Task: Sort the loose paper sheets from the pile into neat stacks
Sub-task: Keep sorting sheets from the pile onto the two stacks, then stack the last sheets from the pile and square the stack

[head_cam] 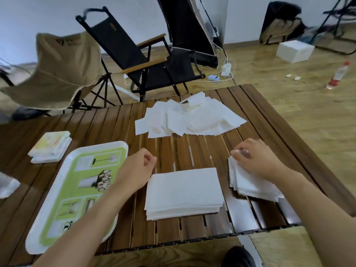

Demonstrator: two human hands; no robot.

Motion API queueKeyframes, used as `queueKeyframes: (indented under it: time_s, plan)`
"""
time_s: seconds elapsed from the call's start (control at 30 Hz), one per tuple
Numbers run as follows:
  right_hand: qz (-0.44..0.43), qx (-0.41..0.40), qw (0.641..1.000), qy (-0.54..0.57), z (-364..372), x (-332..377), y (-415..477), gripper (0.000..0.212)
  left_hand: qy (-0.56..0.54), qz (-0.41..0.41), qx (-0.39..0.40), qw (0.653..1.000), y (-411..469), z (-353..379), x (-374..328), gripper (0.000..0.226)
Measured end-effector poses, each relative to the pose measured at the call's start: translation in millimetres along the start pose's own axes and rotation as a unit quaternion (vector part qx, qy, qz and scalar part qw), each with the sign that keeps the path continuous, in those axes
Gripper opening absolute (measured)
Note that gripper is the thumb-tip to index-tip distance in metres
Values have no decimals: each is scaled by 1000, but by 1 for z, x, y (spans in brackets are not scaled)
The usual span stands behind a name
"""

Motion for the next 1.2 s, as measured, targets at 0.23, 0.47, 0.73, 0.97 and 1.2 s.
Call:
queueKeyframes:
  time_s: [0.23, 0.47, 0.73, 0.97, 1.2]
  plan:
    - [5, -14, 999, 34, -1, -2, 3, 35, -57, -32, 15, 998, 78, 19, -43, 39]
    - [-30, -48, 997, 54, -3, 5, 8, 39, -339, -221, -44, 913, 122, 42, -77, 23]
    - [-34, -87, 972, 214, -15, 46, 0, 22, -563, -91, 34, 821, 56, -8, -85, 19]
    - [29, 114, 857, 501, 3, 110, -32, 30, -592, 10, 194, 782, -49, -38, -72, 36]
    - [51, 213, 767, 604, 15, 127, -42, 52, -682, 20, 267, 680, -77, -37, -71, 20]
Point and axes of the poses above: each hand's wrist, its own y-axis towards the middle knuckle, its own z-axis out of the palm, x = y × z, the point moved 3 cm from there along y, towards the middle knuckle, and after that the axes turned 10 degrees about y, right-handed, at the moved point
